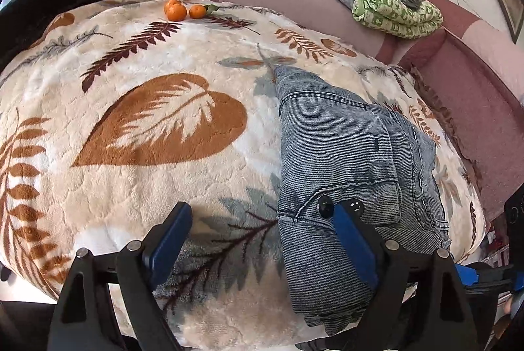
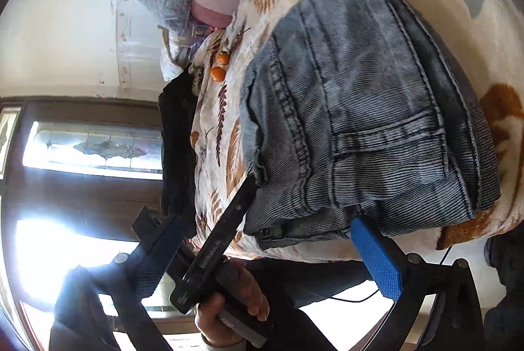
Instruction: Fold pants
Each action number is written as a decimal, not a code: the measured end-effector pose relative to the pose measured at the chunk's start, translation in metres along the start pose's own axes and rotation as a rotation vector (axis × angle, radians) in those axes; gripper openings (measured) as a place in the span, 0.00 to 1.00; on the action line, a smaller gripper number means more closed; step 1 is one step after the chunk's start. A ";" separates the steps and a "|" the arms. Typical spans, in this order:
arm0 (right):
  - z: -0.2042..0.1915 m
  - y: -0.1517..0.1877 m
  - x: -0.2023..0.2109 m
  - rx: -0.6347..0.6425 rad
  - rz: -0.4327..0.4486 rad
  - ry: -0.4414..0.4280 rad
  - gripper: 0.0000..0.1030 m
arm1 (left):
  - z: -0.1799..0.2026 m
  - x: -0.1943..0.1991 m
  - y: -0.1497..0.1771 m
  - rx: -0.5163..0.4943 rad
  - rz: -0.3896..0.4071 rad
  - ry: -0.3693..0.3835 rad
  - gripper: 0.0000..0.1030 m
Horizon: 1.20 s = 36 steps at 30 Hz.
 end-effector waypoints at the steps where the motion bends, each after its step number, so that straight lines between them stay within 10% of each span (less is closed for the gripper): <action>1: -0.006 0.000 0.004 0.023 0.012 0.015 1.00 | 0.001 -0.001 -0.001 -0.003 -0.001 -0.005 0.87; 12: 0.025 -0.036 -0.001 -0.018 0.131 -0.066 0.99 | 0.001 0.005 0.004 -0.025 0.019 -0.034 0.88; 17: 0.023 -0.030 -0.003 0.019 0.084 -0.023 0.99 | 0.000 0.019 -0.003 0.032 0.057 0.011 0.88; 22: 0.025 -0.031 -0.004 0.014 0.079 0.005 0.99 | 0.014 -0.005 0.005 -0.104 0.017 -0.172 0.90; 32: -0.045 -0.027 -0.012 0.154 0.057 0.027 1.00 | 0.008 -0.001 0.006 -0.073 0.045 -0.136 0.92; 36: 0.004 -0.027 -0.055 0.030 -0.042 0.039 0.99 | 0.007 -0.001 0.006 -0.079 0.034 -0.127 0.92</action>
Point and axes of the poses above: each gripper's, at about its wrist camera, not at the fingertips, and x roughly against the way its jaws point, z to its right, y to its underside, the point moved 9 cm from there along -x, roughly the way its jaws point, and after that the axes turned 14 degrees about -z, right-handed, at the moved point
